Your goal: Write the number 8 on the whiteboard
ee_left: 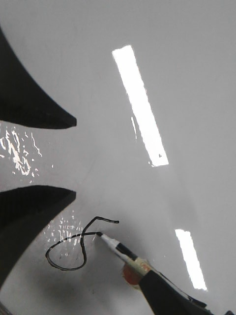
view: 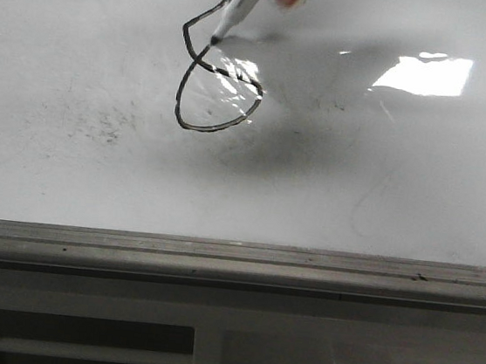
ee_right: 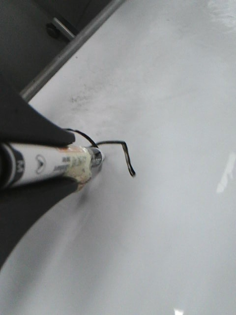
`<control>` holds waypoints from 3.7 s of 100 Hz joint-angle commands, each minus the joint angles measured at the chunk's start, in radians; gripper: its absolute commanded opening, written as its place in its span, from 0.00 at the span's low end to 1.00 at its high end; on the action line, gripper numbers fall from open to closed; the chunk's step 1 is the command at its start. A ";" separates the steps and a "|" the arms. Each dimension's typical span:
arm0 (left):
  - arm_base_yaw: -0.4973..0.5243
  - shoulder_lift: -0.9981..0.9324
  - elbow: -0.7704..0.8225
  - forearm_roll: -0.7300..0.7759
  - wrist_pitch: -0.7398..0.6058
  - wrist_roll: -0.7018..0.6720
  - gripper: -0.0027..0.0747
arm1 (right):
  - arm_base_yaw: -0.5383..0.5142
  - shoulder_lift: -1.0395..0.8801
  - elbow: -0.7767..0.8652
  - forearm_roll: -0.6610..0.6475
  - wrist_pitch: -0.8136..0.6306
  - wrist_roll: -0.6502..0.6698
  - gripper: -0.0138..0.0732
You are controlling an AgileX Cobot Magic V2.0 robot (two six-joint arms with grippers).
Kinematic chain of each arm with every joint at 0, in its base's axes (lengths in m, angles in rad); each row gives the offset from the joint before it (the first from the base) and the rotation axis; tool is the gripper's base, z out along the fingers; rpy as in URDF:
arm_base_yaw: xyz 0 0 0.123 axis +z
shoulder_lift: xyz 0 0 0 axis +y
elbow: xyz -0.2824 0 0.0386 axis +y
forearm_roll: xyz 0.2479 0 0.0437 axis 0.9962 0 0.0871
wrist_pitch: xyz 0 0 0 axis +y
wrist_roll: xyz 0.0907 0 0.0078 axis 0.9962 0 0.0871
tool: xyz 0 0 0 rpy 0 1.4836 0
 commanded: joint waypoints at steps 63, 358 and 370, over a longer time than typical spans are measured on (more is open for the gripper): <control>-0.105 0.135 -0.029 -0.007 -0.095 -0.013 0.37 | 0.196 -0.064 -0.027 -0.073 -0.024 -0.037 0.09; -0.222 0.725 -0.172 -0.751 -0.143 -0.009 0.48 | 0.263 -0.043 0.100 0.088 0.003 -0.009 0.64; -0.222 0.712 -0.172 -0.768 -0.126 -0.009 0.49 | 0.263 -0.043 0.100 0.088 -0.005 -0.009 0.64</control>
